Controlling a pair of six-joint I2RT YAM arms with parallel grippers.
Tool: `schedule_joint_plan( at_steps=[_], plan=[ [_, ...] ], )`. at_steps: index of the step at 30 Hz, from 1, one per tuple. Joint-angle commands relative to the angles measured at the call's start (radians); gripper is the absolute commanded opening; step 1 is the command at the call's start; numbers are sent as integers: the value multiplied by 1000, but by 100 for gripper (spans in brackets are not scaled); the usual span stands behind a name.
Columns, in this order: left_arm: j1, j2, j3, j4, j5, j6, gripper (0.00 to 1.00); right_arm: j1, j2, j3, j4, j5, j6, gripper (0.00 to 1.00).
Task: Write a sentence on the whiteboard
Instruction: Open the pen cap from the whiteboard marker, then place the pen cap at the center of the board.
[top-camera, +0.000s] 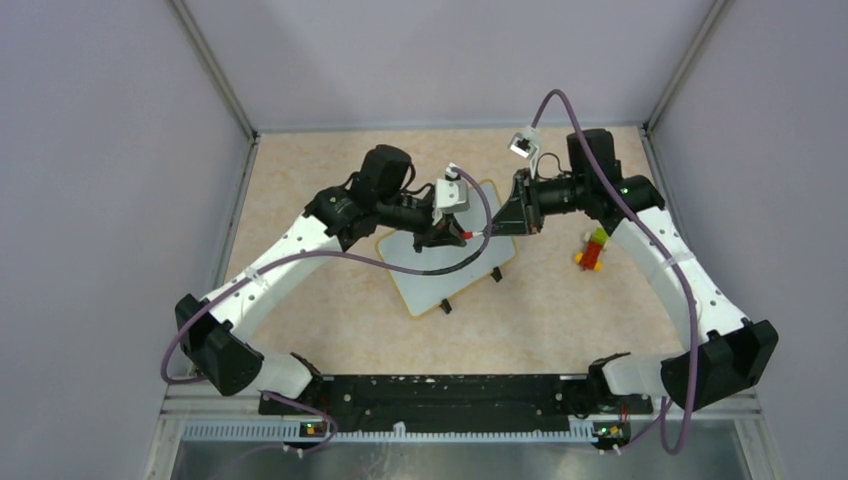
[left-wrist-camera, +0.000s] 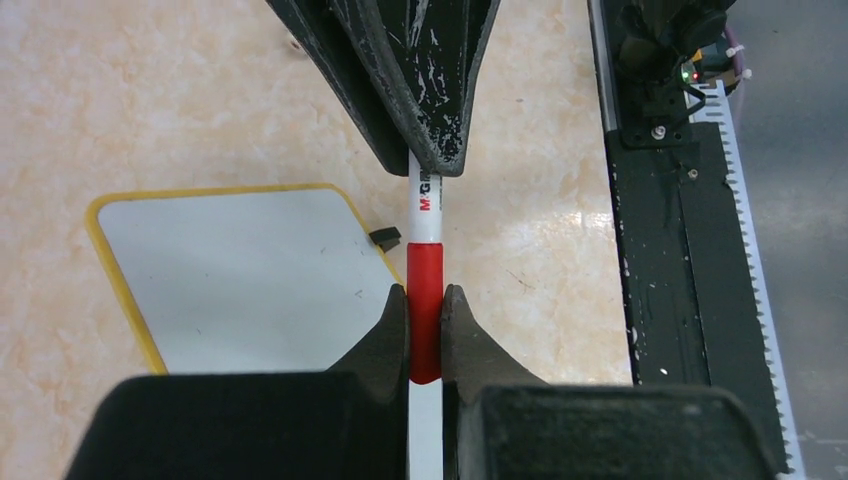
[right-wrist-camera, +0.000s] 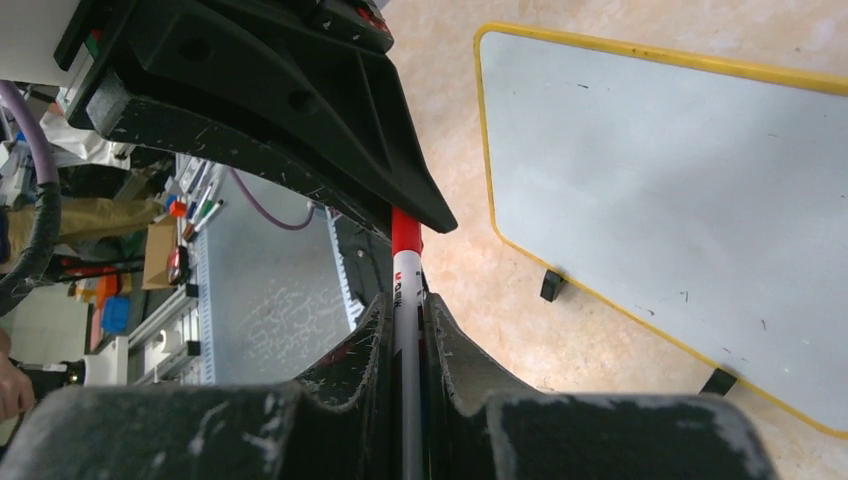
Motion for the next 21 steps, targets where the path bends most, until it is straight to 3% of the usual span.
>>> schedule_joint_plan(
  at_steps=[1, 5, 10, 15, 21],
  plan=[
    [77, -70, -46, -106, -25, 27, 0, -97, -29, 100, -109, -20, -112, 0],
    [179, -89, -62, -142, 32, 45, 0, -167, -26, 136, -165, -41, -157, 0],
    [402, -143, -80, -104, 95, 2, 0, -203, -29, 112, -165, -38, -178, 0],
    [588, -161, -165, -9, -91, -82, 2, -202, -27, 65, -128, -37, -185, 0],
    [679, -25, -280, -33, -224, -24, 3, -200, -23, 26, -109, -41, -204, 0]
  ],
)
